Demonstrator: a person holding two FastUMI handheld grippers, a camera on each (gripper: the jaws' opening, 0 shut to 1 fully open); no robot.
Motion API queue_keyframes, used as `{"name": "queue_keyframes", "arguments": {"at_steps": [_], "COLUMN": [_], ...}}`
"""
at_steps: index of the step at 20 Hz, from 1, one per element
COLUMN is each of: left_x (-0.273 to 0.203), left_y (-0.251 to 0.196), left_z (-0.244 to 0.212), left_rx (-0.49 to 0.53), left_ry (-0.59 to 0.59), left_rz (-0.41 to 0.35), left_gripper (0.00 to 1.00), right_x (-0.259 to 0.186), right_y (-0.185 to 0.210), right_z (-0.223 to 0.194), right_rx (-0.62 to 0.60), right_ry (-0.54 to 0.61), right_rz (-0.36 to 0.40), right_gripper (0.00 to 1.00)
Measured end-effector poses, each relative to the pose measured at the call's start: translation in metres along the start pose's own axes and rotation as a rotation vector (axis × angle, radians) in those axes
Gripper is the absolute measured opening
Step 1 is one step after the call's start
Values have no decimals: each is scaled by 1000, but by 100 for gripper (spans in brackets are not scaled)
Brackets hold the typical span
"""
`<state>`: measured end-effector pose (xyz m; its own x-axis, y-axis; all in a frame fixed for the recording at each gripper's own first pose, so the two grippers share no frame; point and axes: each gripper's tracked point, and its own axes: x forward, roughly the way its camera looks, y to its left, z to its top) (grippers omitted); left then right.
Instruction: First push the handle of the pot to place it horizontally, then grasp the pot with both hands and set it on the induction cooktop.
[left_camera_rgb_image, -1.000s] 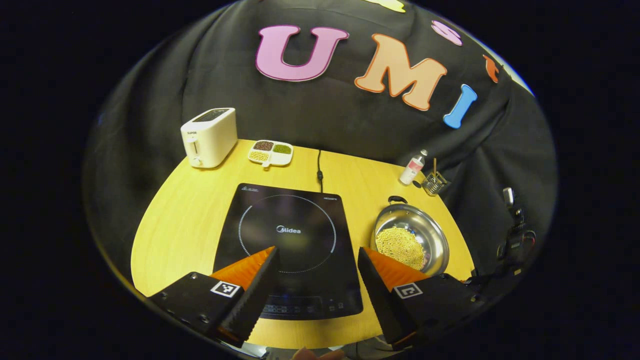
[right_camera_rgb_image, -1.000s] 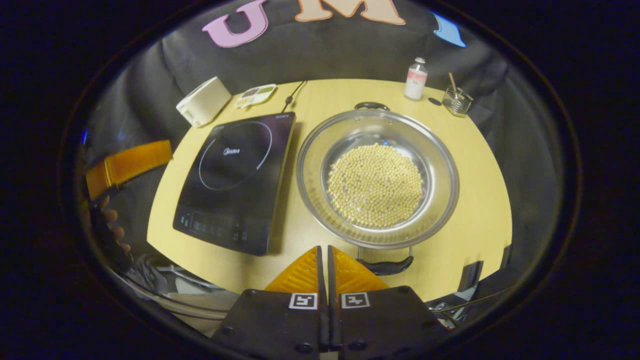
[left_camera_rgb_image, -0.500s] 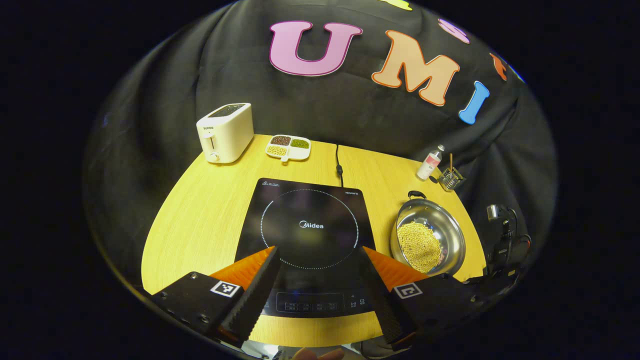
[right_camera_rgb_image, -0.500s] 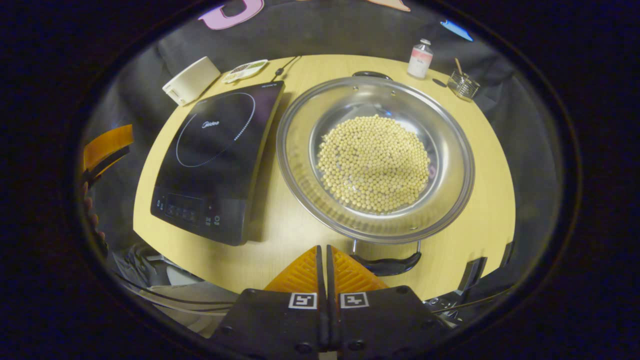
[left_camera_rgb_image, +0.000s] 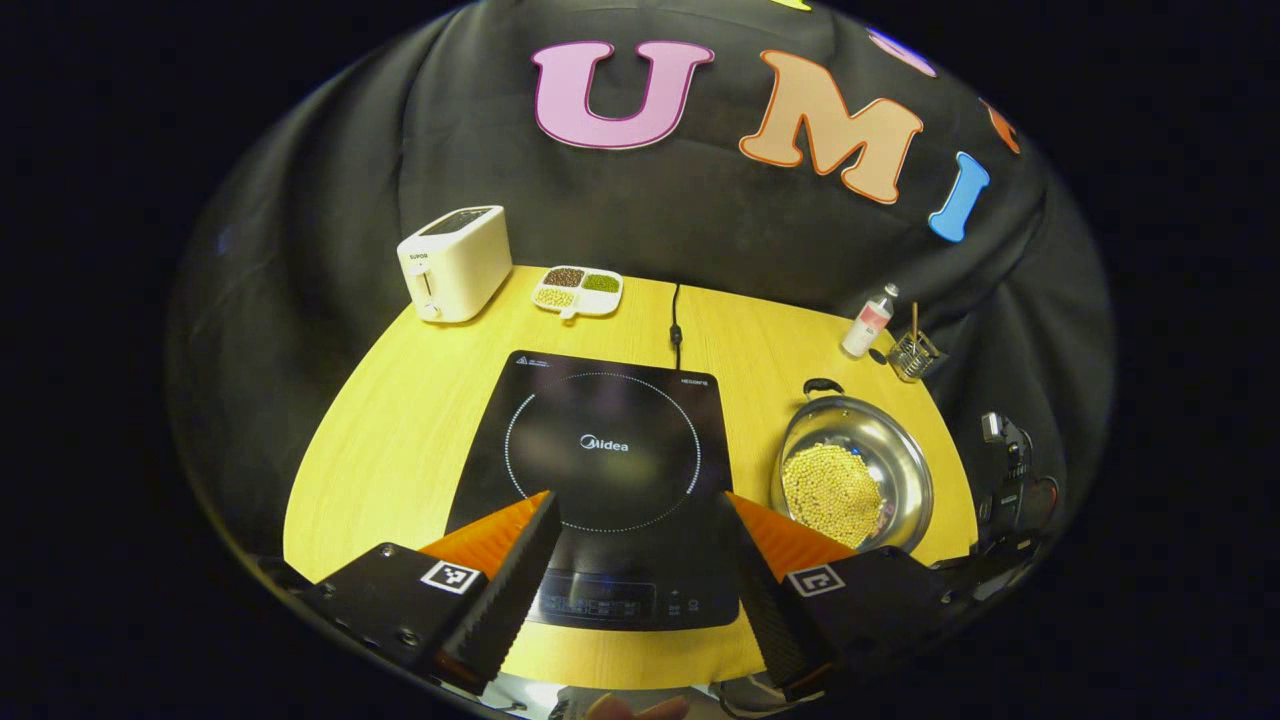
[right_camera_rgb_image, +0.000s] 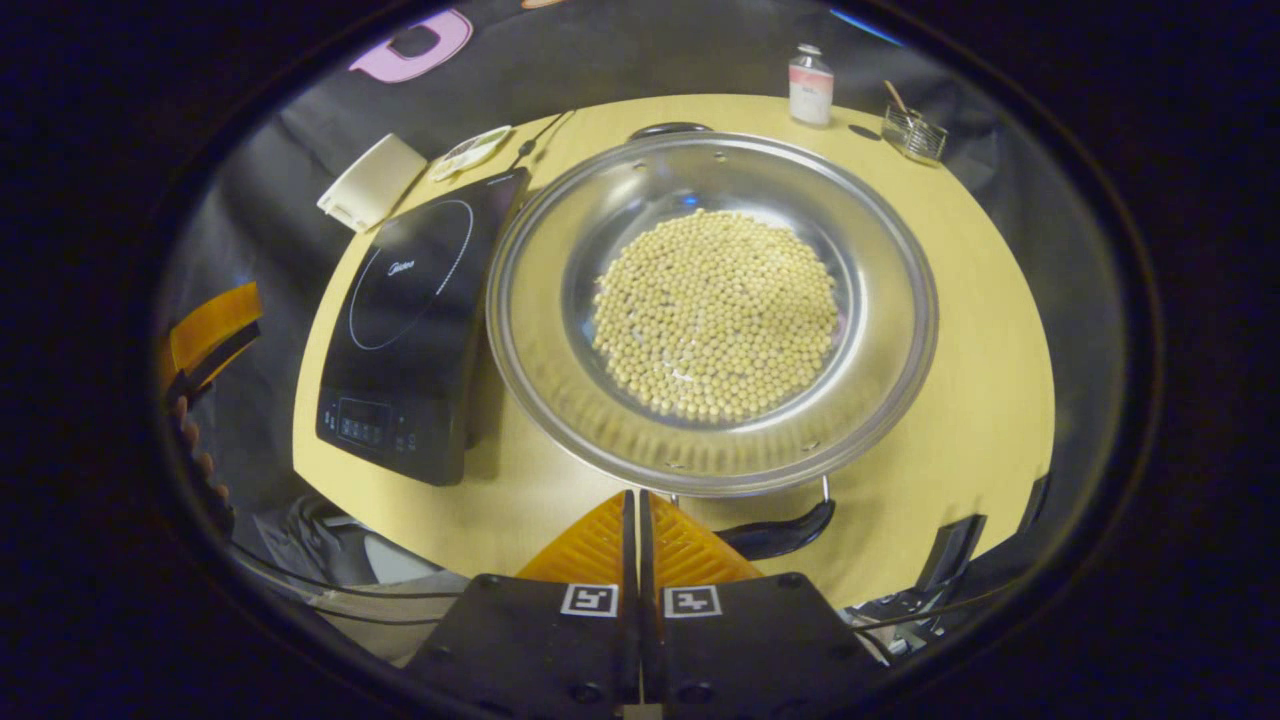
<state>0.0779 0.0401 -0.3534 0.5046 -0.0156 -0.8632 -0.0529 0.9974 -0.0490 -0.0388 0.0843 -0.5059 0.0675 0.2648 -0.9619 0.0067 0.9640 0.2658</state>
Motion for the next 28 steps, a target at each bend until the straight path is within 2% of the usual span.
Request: {"name": "queue_keyframes", "arguments": {"at_steps": [7,13,14,15,23,28], "left_x": [-6,-15,-17,-18,-21,-22], "left_y": [-29,-51,-54,-57,-87,-92], "left_z": [-4,-12,-14,-15,-12,-4], "left_rx": [-1,-22,-21,-19,9,52], "left_ry": [-12,-24,-24,-22,-30,-30], "left_rz": [74,135,143,148,123,109], "left_gripper": [96,96,100,96,95,95], "right_x": [-2,-3,-3,-3,2,7], "right_y": [-47,-88,-95,-102,-143,-158], "right_z": [4,20,24,28,61,82], "right_rx": [-33,-132,-151,-164,-116,-109], "right_ry": [10,-6,-13,-20,-61,-90], "right_rz": [38,35,30,26,29,1], "right_gripper": [3,3,3,3,3,3]}}
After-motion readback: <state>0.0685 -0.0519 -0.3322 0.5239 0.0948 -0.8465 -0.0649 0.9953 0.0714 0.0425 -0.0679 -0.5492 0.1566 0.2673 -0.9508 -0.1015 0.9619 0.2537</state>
